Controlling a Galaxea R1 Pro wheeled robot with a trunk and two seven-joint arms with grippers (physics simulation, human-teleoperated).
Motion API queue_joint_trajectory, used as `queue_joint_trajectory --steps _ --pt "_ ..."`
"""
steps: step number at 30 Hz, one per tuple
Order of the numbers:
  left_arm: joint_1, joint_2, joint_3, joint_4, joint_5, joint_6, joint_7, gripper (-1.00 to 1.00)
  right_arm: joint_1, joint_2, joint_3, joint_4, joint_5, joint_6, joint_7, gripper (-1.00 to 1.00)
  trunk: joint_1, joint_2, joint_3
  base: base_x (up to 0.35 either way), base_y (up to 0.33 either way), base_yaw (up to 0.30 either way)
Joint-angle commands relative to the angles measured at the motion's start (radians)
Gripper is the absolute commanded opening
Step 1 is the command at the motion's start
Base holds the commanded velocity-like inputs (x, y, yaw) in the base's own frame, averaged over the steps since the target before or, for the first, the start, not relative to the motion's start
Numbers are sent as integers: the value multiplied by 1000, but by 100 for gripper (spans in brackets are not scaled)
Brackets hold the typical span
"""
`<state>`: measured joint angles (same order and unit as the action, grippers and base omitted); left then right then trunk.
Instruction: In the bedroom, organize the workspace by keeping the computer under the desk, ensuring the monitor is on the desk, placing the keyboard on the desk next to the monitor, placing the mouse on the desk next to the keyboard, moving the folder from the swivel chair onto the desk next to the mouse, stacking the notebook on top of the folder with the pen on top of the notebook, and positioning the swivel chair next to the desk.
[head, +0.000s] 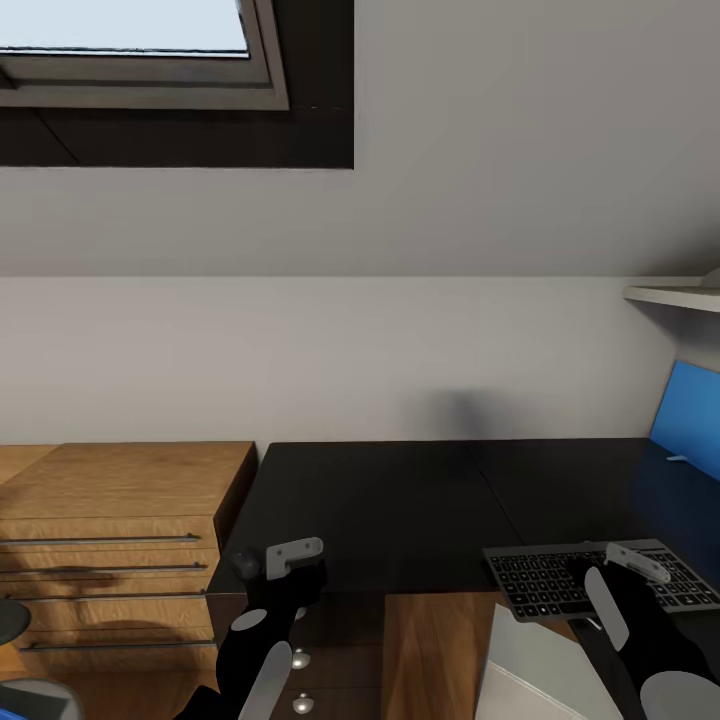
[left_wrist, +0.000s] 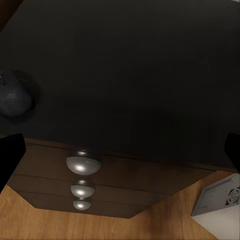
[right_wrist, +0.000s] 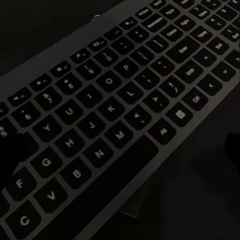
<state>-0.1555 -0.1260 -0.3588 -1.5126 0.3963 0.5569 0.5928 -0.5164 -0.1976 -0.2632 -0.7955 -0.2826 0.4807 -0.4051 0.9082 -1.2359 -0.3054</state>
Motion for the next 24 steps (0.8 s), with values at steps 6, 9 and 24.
queue_joint_trajectory --steps 6,9,24 --pt "-1 0 -2 -2 10 1 10 100 -1 0 1 -4 -11 2 -8 100 0 -1 -1 0 0 0" --pt "-1 0 -2 -3 10 1 10 100 -1 0 0 -26 -12 2 -8 100 0 -1 -1 0 0 0" --pt "-1 0 -2 -4 10 1 10 100 -1 1 -1 -42 -21 2 -9 100 31 -57 -26 0 0 0"
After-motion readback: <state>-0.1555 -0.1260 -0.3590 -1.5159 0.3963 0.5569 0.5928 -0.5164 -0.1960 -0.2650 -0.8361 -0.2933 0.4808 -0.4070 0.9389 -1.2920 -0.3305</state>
